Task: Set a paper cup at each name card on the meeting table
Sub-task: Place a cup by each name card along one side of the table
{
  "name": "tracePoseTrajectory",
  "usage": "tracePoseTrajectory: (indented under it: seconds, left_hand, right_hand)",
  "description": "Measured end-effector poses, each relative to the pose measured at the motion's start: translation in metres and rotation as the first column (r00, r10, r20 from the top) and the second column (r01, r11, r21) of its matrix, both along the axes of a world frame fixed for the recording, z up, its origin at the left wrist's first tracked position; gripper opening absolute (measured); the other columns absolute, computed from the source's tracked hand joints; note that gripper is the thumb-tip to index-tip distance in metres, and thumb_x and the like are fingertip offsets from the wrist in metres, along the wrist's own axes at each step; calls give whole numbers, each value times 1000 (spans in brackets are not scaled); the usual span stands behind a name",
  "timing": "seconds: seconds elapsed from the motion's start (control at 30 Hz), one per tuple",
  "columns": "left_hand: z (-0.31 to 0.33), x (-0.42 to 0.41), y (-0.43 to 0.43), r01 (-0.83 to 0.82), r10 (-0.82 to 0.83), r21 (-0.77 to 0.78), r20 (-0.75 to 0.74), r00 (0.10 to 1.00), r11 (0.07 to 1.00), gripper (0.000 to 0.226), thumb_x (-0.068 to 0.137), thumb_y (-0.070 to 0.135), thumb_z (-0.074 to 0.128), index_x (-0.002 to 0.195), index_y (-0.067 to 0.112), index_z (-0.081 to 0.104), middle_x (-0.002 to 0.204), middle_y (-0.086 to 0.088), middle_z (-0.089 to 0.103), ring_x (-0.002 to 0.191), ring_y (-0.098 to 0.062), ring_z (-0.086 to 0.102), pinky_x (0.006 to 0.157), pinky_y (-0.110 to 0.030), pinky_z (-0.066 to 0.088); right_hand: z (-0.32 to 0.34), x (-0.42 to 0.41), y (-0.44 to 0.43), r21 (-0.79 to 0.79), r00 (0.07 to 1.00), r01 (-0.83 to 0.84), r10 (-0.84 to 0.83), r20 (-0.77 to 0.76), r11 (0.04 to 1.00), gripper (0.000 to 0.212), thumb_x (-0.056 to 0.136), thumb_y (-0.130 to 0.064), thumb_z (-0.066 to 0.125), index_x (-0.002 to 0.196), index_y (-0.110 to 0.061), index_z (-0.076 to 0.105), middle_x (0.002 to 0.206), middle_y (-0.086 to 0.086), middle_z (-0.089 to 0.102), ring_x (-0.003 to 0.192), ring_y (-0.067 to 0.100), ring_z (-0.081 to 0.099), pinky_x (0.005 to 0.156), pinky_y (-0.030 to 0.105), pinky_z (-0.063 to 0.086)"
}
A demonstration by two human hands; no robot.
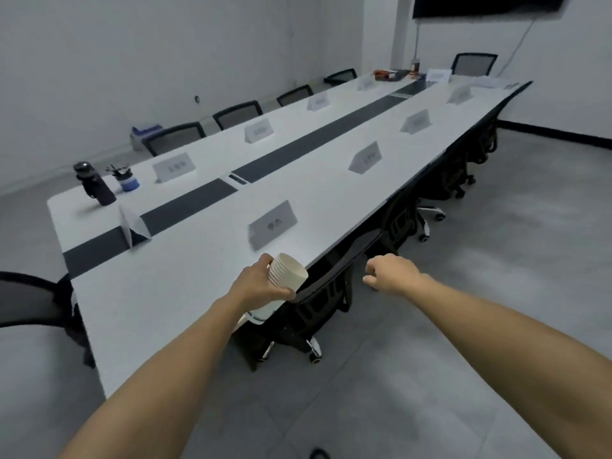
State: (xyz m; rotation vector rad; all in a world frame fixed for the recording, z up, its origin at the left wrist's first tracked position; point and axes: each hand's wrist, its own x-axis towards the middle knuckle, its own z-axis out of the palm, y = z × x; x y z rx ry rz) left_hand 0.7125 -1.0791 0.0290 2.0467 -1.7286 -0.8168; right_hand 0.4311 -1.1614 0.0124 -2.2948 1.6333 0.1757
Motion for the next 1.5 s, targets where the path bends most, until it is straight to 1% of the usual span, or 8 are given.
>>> tracePoseTrajectory:
  seconds: [0.13, 0.37, 0.53, 0.7, 0.83, 1.07, 1.3, 1.5]
  left_hand:
    - [-13, 39, -63, -91, 91, -13, -18, 996, 996, 68, 64, 39, 84, 118, 27, 45, 99, 4, 62, 92, -20, 59, 73, -33, 48]
    - [-15, 92, -161, -196, 194, -23, -87, 977, 980, 71, 61, 41, 85, 115, 24, 42, 103, 3, 60, 95, -21, 60, 80, -41, 55]
    - [-17, 112, -215, -219, 218, -16, -50, 975, 976, 71, 59, 42, 86, 112, 22, 43, 104, 0, 62, 94, -24, 60, 82, -46, 56]
    - [-26, 122, -265, -246, 246, -26, -12, 969, 969, 76, 59, 42, 87, 117, 25, 41, 107, 1, 60, 95, -23, 60, 82, -45, 57]
    - [-30, 118, -301, -301, 301, -17, 24, 953, 954, 79, 59, 43, 86, 120, 28, 38, 109, 2, 57, 96, -20, 61, 80, -40, 60]
    - [-31, 103, -334, -468, 466, 23, 57, 883, 884, 75, 60, 42, 86, 115, 29, 37, 106, 2, 58, 91, -20, 62, 68, -36, 61]
    - [-33, 114, -323, -626, 620, 69, 93, 779, 777, 72, 57, 44, 84, 111, 30, 38, 100, 3, 60, 87, -20, 63, 71, -44, 59]
    - [-46, 150, -319, -678, 670, 122, 100, 735, 725, 70, 55, 45, 82, 107, 29, 38, 94, 3, 63, 81, -20, 64, 70, -45, 59]
  right_hand:
    - [-9, 52, -79, -8, 994, -105, 105, 14, 994, 28, 98, -38, 51, 106, -15, 64, 103, 5, 67, 92, 26, 63, 70, 35, 47]
    - [0, 126, -195, 9, 988, -135, 134, 81, 991, 42, 98, -42, 50, 133, -20, 57, 130, 3, 61, 115, 25, 59, 91, 36, 47]
    - [-1, 169, -259, 36, 975, -168, 161, 156, 985, 36, 96, -41, 56, 124, -20, 64, 118, 0, 67, 107, 22, 62, 88, 35, 50]
    - [-6, 217, -319, 108, 902, -185, 126, 412, 977, 17, 86, -32, 71, 88, -14, 72, 84, 2, 73, 80, 21, 70, 74, 39, 58]
    - [-6, 253, -362, 209, 808, -302, 133, 574, 930, 22, 83, -26, 78, 93, -6, 73, 82, 4, 70, 70, 16, 67, 56, 24, 50]
    - [-17, 283, -421, 340, 787, -470, 212, 580, 815, 12, 81, -11, 79, 85, -3, 71, 74, 5, 67, 61, 15, 63, 52, 22, 51]
    - [-29, 329, -431, 433, 740, -616, 296, 604, 658, 10, 84, -4, 75, 76, -6, 69, 71, 8, 66, 61, 18, 64, 59, 26, 57]
    - [-41, 365, -433, 435, 745, -606, 284, 604, 666, 7, 82, 2, 70, 87, 6, 70, 77, 10, 64, 65, 20, 61, 56, 25, 53]
